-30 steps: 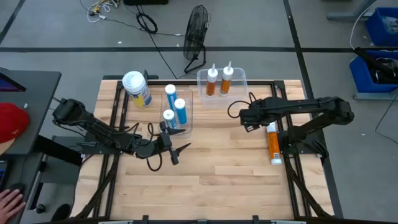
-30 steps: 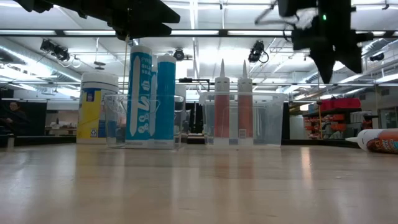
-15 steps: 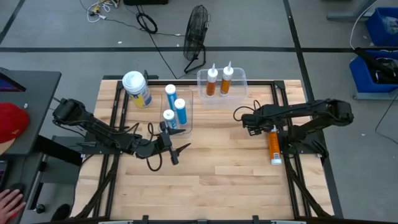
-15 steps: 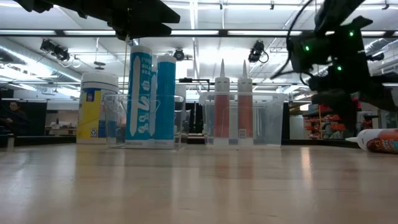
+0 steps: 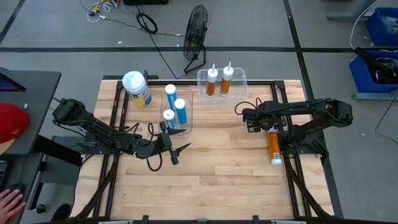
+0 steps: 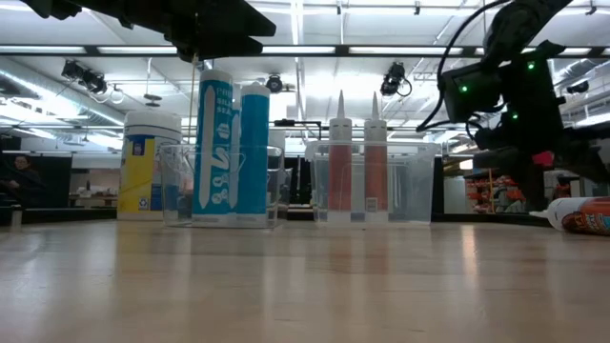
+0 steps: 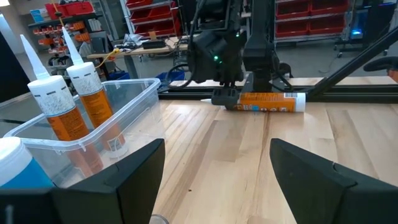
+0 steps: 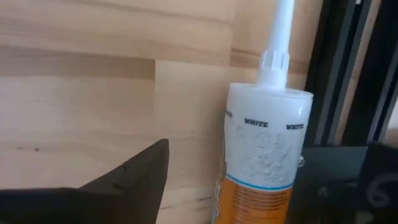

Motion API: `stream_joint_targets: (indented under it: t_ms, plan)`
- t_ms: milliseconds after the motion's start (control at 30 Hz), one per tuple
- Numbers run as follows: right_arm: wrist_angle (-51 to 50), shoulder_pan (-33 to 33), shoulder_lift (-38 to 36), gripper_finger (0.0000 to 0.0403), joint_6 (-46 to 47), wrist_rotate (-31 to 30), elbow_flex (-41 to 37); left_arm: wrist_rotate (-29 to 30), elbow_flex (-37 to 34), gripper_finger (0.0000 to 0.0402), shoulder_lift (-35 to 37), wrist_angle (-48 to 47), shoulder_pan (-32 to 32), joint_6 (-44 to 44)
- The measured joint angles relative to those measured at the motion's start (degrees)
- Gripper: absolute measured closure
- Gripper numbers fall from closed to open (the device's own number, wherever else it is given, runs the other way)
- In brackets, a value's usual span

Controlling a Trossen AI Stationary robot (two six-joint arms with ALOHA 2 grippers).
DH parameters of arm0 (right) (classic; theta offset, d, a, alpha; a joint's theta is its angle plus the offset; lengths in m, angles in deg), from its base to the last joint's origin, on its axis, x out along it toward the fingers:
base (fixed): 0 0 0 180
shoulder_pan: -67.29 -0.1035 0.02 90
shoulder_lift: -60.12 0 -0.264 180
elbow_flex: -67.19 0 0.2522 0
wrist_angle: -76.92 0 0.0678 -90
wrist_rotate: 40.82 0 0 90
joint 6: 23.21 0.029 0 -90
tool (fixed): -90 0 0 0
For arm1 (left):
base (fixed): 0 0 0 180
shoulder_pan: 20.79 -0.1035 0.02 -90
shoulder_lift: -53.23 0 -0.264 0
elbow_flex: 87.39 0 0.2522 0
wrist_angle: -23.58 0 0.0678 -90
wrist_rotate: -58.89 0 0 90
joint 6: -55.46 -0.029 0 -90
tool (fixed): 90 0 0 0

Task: Pick & place silicon tubes, Sealant and Lysol wipes
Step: Put the orange sealant into the right transparent bin

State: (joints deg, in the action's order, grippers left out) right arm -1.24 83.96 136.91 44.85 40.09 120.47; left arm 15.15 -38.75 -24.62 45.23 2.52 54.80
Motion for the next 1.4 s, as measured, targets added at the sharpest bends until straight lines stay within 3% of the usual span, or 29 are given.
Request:
stream_joint_targets:
  t_ms: [200, 567, 733, 933, 1067, 1233, 1400]
  plan:
    - [3.92, 2.6, 0.0, 0.0156, -1.14, 0.33, -1.01, -0.02, 0.0, 0.0109, 0.0, -0.06, 0.0, 0.0]
    - [21.76, 3.13, 0.02, 0.0179, -5.75, 10.14, -6.72, 0.0, 0.0, 0.0109, 0.0, -0.1, -0.02, -0.07]
    - [28.62, 2.43, 0.0, 0.0199, -8.53, 13.35, -5.51, 0.01, 0.0, 0.0109, 0.0, -0.1, -0.07, -0.07]
    - [29.37, -0.46, -0.08, 0.0222, -11.27, 16.19, -0.23, 0.01, 0.0, 0.0109, 0.0, -0.1, -0.09, -0.1]
    - [26.91, -3.19, -1.09, 0.0237, -11.99, 16.56, 4.92, 0.01, 0.0, 0.0109, 0.0, -0.13, -0.09, -0.17]
    - [13.08, -5.59, -1.87, 0.0253, -10.55, 7.62, 12.51, 0.01, 0.0, 0.0109, 0.0, -0.21, -0.09, -0.17]
    - [2.24, -6.86, -1.97, 0.0263, -6.5, 4.96, 16.0, 0.01, 0.0, 0.0109, 0.0, -0.67, -0.11, -0.15]
